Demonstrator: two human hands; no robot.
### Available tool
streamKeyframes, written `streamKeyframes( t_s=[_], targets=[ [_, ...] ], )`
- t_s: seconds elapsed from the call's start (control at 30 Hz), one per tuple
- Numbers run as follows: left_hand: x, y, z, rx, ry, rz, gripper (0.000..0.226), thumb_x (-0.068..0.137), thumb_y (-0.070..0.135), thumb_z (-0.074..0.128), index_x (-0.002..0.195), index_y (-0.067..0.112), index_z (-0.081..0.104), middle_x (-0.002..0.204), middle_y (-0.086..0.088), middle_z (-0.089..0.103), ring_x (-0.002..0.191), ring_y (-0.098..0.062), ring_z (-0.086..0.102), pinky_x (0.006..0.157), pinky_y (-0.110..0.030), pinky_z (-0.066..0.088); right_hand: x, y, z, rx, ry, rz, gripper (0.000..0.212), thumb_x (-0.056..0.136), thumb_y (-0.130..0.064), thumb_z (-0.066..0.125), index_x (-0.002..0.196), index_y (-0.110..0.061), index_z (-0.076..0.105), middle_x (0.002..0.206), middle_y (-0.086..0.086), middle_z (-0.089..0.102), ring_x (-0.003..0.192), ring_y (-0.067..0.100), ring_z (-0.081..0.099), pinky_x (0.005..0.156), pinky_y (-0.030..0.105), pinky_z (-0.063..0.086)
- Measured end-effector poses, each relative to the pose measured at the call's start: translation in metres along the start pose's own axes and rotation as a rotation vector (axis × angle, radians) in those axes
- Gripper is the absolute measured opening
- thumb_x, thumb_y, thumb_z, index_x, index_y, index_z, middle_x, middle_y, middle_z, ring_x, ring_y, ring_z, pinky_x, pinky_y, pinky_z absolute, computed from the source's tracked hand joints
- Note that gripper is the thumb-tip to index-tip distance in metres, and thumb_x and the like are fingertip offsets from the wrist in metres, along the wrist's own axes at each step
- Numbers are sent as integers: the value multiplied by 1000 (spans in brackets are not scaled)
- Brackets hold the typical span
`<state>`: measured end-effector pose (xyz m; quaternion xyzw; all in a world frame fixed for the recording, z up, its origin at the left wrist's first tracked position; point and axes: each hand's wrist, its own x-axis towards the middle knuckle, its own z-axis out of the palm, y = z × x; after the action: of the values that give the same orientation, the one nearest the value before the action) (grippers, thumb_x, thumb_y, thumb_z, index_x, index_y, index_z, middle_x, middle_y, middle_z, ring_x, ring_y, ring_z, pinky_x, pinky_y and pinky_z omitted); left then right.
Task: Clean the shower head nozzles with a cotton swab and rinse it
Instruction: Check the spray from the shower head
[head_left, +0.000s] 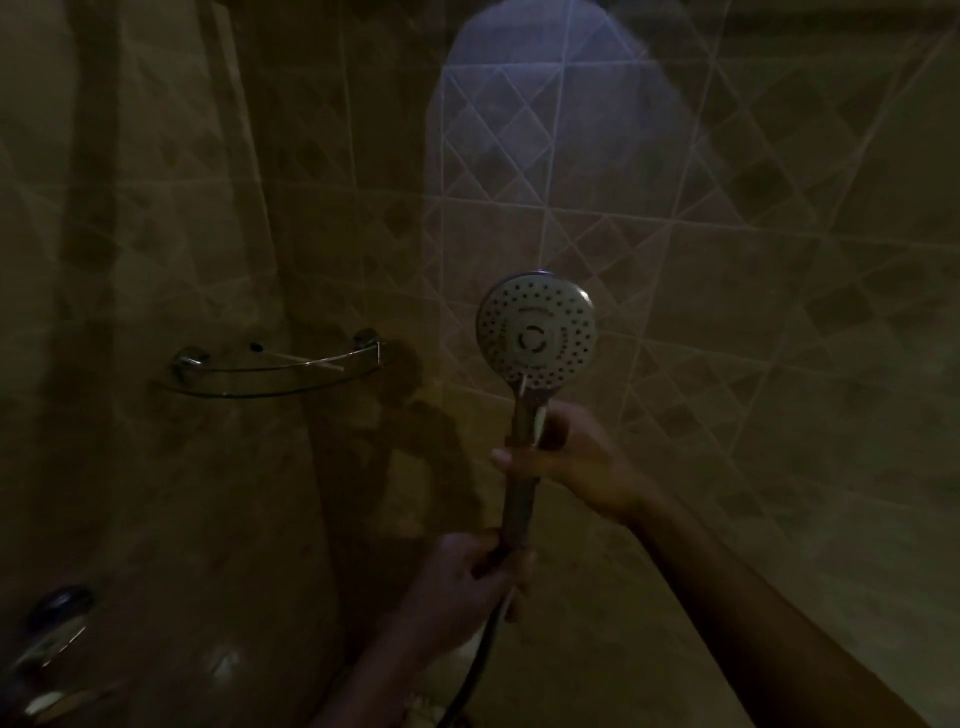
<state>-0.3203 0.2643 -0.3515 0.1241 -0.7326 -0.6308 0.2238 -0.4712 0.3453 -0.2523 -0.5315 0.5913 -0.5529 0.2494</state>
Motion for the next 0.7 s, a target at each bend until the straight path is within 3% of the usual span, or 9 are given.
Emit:
streamKeyframes(
  t_s=[0.07, 0.13, 0.23, 0.3, 0.37, 0.47, 0.57, 0.6, 0.7],
  targets=[
    [-3, 5, 1, -124, -78, 5, 23, 77, 34, 72, 61, 19, 69, 54, -3, 63, 47, -18, 62, 49, -26, 50, -1, 3, 8, 424, -127, 67, 19, 79, -23, 80, 77, -21, 61, 68, 2, 60, 67, 22, 63, 72, 49, 55],
    [-4, 8, 6, -92, -19, 32, 25, 73, 43, 72, 60, 22, 68, 53, -6, 62, 48, -20, 60, 50, -30, 48, 1, 5, 20, 759, -177, 169, 31, 81, -30, 78, 69, -18, 52, 52, -2, 47, 44, 11, 50, 48, 28, 48],
    [-1, 4, 13, 319, 230, 159, 29, 74, 49, 63, 55, 27, 58, 43, 1, 52, 43, -3, 48, 48, -25, 39, 8, 2, 30, 687, 9, 255, 42, 84, -43, 69, 56, -21, 46, 42, -7, 35, 31, 6, 34, 34, 20, 32],
    [2, -1, 18, 604, 364, 261, 24, 78, 42, 61, 64, 22, 54, 44, 0, 51, 41, -8, 48, 44, -25, 36, 13, 5, 35, 540, 241, 313, 45, 86, -49, 68, 55, -23, 49, 44, -5, 37, 33, 9, 36, 38, 24, 33],
    [5, -1, 21, 664, 396, 261, 19, 80, 37, 61, 69, 24, 52, 43, 3, 51, 45, -13, 53, 44, -24, 36, 17, 10, 35, 486, 350, 353, 45, 86, -50, 68, 56, -22, 50, 45, -3, 38, 35, 11, 37, 42, 27, 33],
    [9, 14, 12, 202, 81, 6, 30, 87, 25, 70, 59, 26, 58, 48, 13, 54, 47, 0, 52, 50, -17, 40, 16, 8, 27, 669, 126, 329, 46, 91, -43, 62, 54, -21, 45, 41, -5, 33, 30, 8, 33, 35, 21, 30],
    [14, 25, 1, -309, -302, -269, 12, 86, 20, 72, 78, 14, 66, 68, -2, 66, 61, -15, 66, 57, -26, 54, 15, 9, 22, 872, -147, 289, 43, 87, -36, 65, 60, -18, 38, 39, -7, 34, 28, 7, 35, 33, 17, 32],
    [13, 25, 2, -423, -402, -346, 15, 82, 24, 75, 79, 12, 66, 68, -4, 65, 59, -16, 66, 56, -27, 54, 15, 11, 25, 915, -220, 275, 42, 85, -35, 69, 60, -17, 40, 40, -7, 35, 28, 6, 35, 33, 16, 29],
    [9, 16, 11, -556, -585, -487, 29, 72, 35, 80, 61, 20, 59, 51, 7, 48, 39, -3, 44, 39, -15, 32, 13, 19, 35, 966, -398, 323, 38, 80, -34, 77, 61, -18, 49, 41, -8, 39, 30, 5, 36, 35, 19, 18]
  ],
)
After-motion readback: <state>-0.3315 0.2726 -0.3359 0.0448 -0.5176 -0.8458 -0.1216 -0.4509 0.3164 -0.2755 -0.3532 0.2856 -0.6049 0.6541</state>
